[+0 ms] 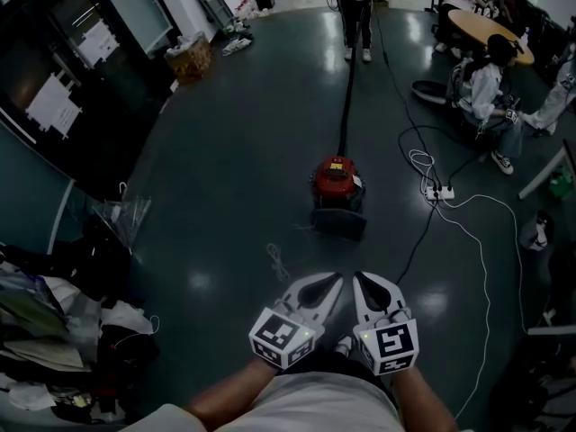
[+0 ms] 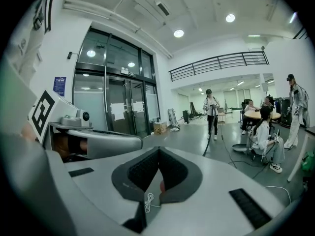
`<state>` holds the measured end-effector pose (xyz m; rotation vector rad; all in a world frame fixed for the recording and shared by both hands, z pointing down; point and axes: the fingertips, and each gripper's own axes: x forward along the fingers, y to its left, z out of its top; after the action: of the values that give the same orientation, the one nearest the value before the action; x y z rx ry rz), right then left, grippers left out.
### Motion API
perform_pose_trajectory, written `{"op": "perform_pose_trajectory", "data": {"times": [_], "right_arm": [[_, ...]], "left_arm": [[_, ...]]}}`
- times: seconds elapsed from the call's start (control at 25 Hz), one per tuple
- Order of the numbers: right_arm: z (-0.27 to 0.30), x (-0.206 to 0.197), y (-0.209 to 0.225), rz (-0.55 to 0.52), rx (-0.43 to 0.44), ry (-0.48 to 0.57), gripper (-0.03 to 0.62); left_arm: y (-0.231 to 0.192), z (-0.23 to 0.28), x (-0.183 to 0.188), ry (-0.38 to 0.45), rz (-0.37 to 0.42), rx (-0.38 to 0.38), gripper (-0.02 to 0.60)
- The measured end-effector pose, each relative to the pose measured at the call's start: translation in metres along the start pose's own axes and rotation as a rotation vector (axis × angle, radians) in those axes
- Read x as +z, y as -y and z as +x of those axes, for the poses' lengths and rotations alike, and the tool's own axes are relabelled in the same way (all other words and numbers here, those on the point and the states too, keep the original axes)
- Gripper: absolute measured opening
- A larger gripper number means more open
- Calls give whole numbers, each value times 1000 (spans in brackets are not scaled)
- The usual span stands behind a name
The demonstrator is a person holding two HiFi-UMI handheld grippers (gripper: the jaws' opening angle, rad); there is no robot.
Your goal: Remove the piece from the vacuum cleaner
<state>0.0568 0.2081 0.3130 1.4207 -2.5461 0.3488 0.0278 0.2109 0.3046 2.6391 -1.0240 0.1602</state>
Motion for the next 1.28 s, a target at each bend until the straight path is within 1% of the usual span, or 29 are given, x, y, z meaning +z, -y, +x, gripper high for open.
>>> {"op": "perform_pose_trajectory", "data": {"times": [0.16, 0.36, 0.56, 0.8, 0.92, 1.0, 1.08, 1.28], "right_arm": [[14, -4, 8, 10, -4, -6, 14], [47, -10, 16, 6, -4, -44, 14], [104, -12, 35, 19, -13, -68, 14], [194, -16, 71, 19, -42, -102, 14], [236, -16, 88, 40, -61, -117, 14], [260, -18, 103, 33, -74, -134, 14], [281, -27, 116, 28, -73, -152, 14], [327, -69, 154, 27, -76, -213, 14]], "left_arm": [[-13, 12, -3, -6, 2, -1, 6], [-47, 30, -8, -21, -12, -9, 6], [-101, 63, -11, -40, -17, -31, 6], [-186, 119, -17, -76, 1, -73, 6], [-225, 144, -22, -97, 32, -104, 6], [-246, 162, -25, -102, 50, -126, 6], [-266, 180, -35, -115, 52, -139, 6], [-308, 224, -74, -155, 53, -166, 6]]}}
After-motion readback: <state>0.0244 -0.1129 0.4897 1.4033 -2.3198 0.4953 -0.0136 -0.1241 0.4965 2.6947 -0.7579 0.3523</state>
